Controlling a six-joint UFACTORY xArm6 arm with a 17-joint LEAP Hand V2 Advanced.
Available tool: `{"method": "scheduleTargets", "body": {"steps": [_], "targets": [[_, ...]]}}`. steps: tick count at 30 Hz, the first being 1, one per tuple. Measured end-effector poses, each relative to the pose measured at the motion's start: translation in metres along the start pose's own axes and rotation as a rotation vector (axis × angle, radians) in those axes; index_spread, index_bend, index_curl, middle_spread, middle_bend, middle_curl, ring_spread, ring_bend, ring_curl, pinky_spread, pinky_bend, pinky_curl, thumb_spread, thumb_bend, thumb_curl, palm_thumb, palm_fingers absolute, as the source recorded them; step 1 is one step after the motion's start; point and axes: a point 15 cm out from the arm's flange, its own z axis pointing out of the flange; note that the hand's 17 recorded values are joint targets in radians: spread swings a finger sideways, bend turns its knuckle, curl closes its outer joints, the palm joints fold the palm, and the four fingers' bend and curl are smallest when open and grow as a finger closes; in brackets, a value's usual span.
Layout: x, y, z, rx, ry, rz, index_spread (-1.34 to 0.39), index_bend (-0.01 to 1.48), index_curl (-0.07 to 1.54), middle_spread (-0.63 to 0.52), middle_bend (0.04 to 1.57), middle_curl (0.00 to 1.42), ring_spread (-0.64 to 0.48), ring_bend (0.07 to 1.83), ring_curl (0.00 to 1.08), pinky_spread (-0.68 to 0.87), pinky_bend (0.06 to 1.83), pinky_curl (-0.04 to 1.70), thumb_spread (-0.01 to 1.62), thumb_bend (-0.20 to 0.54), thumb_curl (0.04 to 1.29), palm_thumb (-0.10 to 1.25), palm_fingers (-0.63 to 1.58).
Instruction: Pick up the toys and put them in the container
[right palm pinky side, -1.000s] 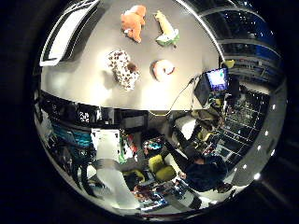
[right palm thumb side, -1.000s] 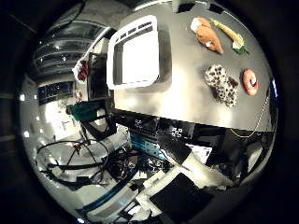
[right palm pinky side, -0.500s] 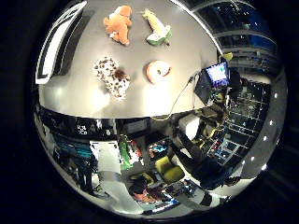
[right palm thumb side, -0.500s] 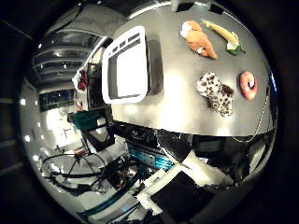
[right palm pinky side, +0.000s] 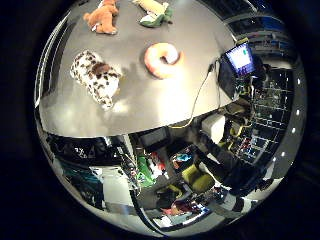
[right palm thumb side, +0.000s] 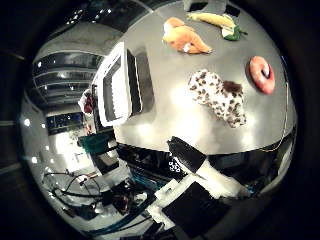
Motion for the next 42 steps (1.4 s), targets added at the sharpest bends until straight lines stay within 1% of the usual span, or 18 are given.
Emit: {"method": "scheduleTargets", "body": {"steps": [8, 17, 24, 28, 30, 31, 32, 33, 35, 36, 37, 38, 39, 40, 41, 42], "targets": [[-0.002, 0.002, 0.029, -0.035, -0.006, -0.006, -0.33, 0.15, 0.25, 0.04, 0.22, 0.34, 0.14, 0.32, 0.27, 0.44, 0.46, 0.30, 1.04, -0.024, 0.32, 0.62, 0.15], [-0.002, -0.014, 0.065, -0.047, 0.004, -0.021, -0.30, 0.15, 0.25, 0.04, 0.22, 0.34, 0.13, 0.35, 0.27, 0.43, 0.48, 0.30, 1.04, -0.024, 0.33, 0.62, 0.16], [-0.001, -0.017, 0.101, -0.091, 0.005, -0.025, -0.30, 0.15, 0.25, 0.03, 0.24, 0.34, 0.12, 0.37, 0.26, 0.42, 0.49, 0.29, 1.03, -0.024, 0.33, 0.62, 0.18], [0.000, -0.024, 0.120, -0.105, 0.008, -0.029, -0.28, 0.16, 0.26, 0.02, 0.25, 0.35, 0.08, 0.40, 0.26, 0.40, 0.49, 0.28, 1.03, -0.023, 0.33, 0.63, 0.23], [0.000, -0.031, 0.125, -0.110, 0.008, -0.030, -0.27, 0.16, 0.26, 0.00, 0.27, 0.35, 0.04, 0.44, 0.27, 0.38, 0.48, 0.27, 1.02, -0.023, 0.33, 0.64, 0.29], [0.000, -0.033, 0.126, -0.112, 0.008, -0.030, -0.27, 0.16, 0.26, -0.02, 0.30, 0.36, 0.00, 0.49, 0.27, 0.34, 0.47, 0.26, 1.02, -0.021, 0.33, 0.65, 0.37], [0.000, -0.033, 0.128, -0.117, 0.008, -0.030, -0.27, 0.15, 0.25, -0.05, 0.36, 0.38, -0.05, 0.58, 0.29, 0.26, 0.45, 0.25, 1.02, -0.021, 0.33, 0.66, 0.47], [0.000, -0.034, 0.128, -0.116, 0.009, -0.031, -0.29, 0.15, 0.25, -0.10, 0.42, 0.40, -0.12, 0.67, 0.32, 0.13, 0.50, 0.25, 1.01, -0.018, 0.33, 0.67, 0.64], [0.001, -0.035, 0.127, -0.113, 0.011, -0.034, -0.34, 0.16, 0.25, -0.16, 0.51, 0.44, -0.19, 0.79, 0.36, -0.12, 0.67, 0.28, 1.00, -0.017, 0.34, 0.70, 0.91], [0.001, -0.036, 0.127, -0.110, 0.012, -0.034, -0.37, 0.22, 0.26, -0.18, 0.56, 0.46, -0.20, 0.84, 0.38, -0.21, 0.74, 0.30, 1.00, -0.015, 0.34, 0.72, 1.16], [0.001, -0.036, 0.126, -0.109, 0.012, -0.036, -0.40, 0.27, 0.31, -0.20, 0.64, 0.51, -0.22, 0.89, 0.42, -0.30, 0.80, 0.34, 0.99, -0.015, 0.35, 0.74, 1.21], [0.002, -0.037, 0.124, -0.104, 0.015, -0.040, -0.41, 0.43, 0.39, -0.20, 0.77, 0.56, -0.22, 0.93, 0.45, -0.35, 0.87, 0.39, 0.99, -0.010, 0.36, 0.77, 1.35], [0.002, -0.038, 0.122, -0.099, 0.016, -0.048, -0.41, 0.53, 0.43, -0.19, 0.84, 0.59, -0.22, 0.96, 0.47, -0.36, 0.92, 0.41, 0.98, -0.007, 0.37, 0.80, 1.41], [0.002, -0.039, 0.121, -0.097, 0.016, -0.057, -0.39, 0.63, 0.48, -0.18, 0.89, 0.60, -0.22, 1.00, 0.49, -0.36, 0.97, 0.44, 0.97, -0.005, 0.39, 0.83, 1.43], [0.002, -0.039, 0.120, -0.095, 0.016, -0.066, -0.37, 0.71, 0.52, -0.17, 0.95, 0.62, -0.22, 1.04, 0.50, -0.35, 1.02, 0.46, 0.96, -0.002, 0.41, 0.86, 1.41], [0.002, -0.040, 0.118, -0.088, 0.014, -0.074, -0.34, 0.82, 0.57, -0.16, 1.00, 0.64, -0.21, 1.09, 0.53, -0.32, 1.08, 0.50, 0.95, -0.007, 0.43, 0.89, 1.39]]}}
